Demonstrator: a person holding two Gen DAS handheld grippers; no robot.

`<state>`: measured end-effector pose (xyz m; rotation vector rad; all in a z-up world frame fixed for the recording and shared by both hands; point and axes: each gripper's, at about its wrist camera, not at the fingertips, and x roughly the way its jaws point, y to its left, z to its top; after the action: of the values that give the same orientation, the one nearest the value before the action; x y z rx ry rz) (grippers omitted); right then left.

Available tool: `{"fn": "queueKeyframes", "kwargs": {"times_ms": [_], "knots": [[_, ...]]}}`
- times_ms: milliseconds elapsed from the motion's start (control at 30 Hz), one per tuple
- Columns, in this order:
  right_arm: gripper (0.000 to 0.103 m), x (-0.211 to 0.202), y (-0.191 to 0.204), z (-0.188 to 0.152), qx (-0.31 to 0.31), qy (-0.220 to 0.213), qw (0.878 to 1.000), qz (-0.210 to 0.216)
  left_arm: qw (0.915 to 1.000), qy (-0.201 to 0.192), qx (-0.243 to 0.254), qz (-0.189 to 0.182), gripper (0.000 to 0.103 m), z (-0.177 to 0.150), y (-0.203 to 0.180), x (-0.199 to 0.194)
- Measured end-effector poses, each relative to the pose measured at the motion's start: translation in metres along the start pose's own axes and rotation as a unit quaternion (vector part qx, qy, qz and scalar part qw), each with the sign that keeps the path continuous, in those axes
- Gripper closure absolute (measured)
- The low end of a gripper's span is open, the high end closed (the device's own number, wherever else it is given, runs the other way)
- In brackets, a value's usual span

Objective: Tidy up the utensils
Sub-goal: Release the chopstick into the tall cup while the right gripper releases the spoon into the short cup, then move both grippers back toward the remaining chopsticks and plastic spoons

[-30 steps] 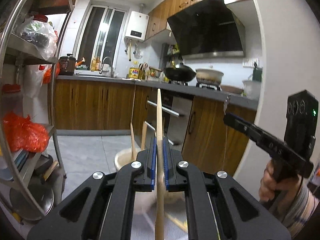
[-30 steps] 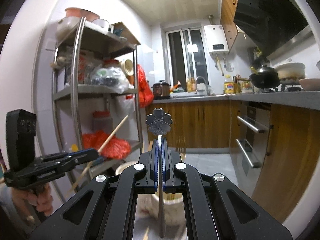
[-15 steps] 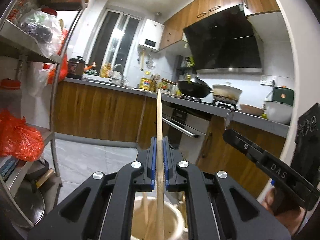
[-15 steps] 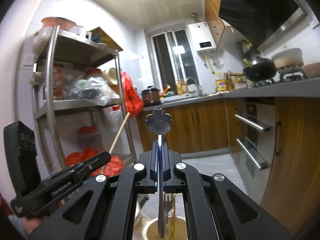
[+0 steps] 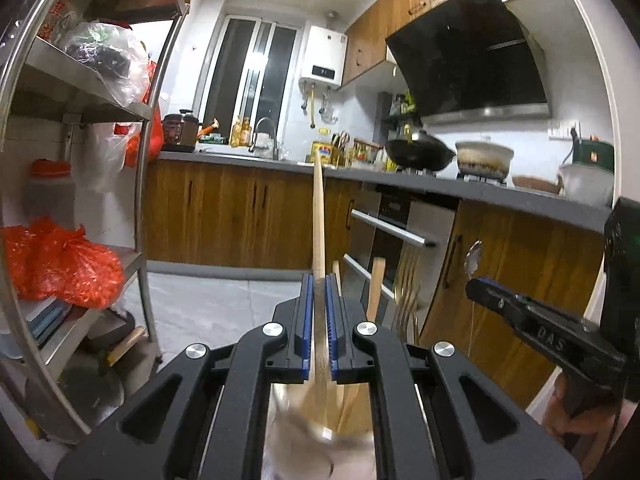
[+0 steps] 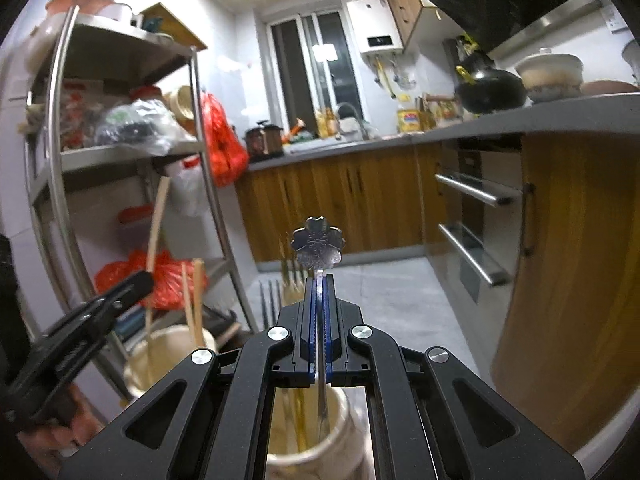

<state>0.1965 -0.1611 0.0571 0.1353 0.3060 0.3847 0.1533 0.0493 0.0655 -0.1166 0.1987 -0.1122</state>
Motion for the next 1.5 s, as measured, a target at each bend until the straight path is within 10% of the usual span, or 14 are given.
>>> {"fn": "queueKeyframes", "kwargs": {"times_ms": [867,1500], "knots": [[0.099,0.013,-0.001,-0.02,-0.007,0.039,0.999,-0.005,0.999,0.033,0.031,0.0,0.088,-0.027,-0.008,-0.003],[0.018,-0.015,-0.005,-0.001,0.023,-0.005,0.999,0.025,0.9987,-0.027,0.018,-0.041,0.025,-0.016,-0.016,-0.027]]}}
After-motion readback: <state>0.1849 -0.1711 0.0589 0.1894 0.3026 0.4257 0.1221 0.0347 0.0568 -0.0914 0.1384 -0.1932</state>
